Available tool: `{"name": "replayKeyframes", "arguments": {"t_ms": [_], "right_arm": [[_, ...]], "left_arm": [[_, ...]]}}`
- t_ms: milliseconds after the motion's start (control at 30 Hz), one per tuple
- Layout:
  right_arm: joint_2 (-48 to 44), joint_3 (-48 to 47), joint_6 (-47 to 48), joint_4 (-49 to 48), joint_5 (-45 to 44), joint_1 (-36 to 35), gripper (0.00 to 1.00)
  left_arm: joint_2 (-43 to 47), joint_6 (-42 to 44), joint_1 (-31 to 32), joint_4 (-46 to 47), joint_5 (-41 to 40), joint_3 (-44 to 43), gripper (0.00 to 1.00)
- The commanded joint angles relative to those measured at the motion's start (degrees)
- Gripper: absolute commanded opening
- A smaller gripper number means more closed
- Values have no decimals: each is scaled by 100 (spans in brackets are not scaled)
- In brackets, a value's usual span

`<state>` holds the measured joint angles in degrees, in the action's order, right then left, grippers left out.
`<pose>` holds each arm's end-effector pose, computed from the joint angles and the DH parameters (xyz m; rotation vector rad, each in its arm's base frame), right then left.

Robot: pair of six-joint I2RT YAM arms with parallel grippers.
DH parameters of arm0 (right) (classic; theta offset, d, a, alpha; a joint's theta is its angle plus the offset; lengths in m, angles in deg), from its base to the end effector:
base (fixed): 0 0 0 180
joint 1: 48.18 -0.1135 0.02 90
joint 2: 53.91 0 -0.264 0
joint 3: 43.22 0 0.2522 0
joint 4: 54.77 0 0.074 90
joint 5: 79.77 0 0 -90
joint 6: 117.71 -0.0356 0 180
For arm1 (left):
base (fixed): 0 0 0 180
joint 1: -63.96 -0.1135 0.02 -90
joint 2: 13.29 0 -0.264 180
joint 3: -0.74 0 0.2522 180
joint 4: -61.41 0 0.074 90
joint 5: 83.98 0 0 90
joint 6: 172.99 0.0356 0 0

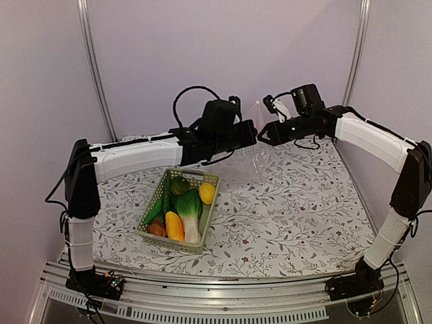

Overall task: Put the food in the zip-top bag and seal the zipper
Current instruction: Open the zipper food storage bag at the center of the board.

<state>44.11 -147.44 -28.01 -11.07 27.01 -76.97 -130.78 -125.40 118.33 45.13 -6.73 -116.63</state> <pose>0.3397 0.1984 0.3364 -0.7137 2.1447 0.6010 0.2967 -0.4005 0.3165 0.0412 1.9636 -0.9495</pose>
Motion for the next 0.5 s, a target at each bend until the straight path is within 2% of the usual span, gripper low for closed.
{"name": "replayKeyframes", "arguments": {"t_ms": [0, 67, 167, 300, 367, 467], "right_arm": [[280, -207, -261, -64, -447, 88, 26], [416, -311, -330, -69, -574, 357, 10], [510, -422, -424, -73, -577, 970, 1], [357, -404, -359, -145, -669, 1592, 0], [182, -296, -220, -257, -797, 1614, 0], [-170, -55, -65, -424, -376, 1612, 2]], "left_arm": [[-15, 191, 118, -116, -45, -159, 0], [4, 196, 118, -243, -81, -152, 0], [94, 149, 122, -482, -182, -58, 0], [213, -2, 110, -670, -237, 109, 0], [204, -27, 109, -666, -216, 122, 0], [113, -4, 114, -467, -51, 106, 0]]}}
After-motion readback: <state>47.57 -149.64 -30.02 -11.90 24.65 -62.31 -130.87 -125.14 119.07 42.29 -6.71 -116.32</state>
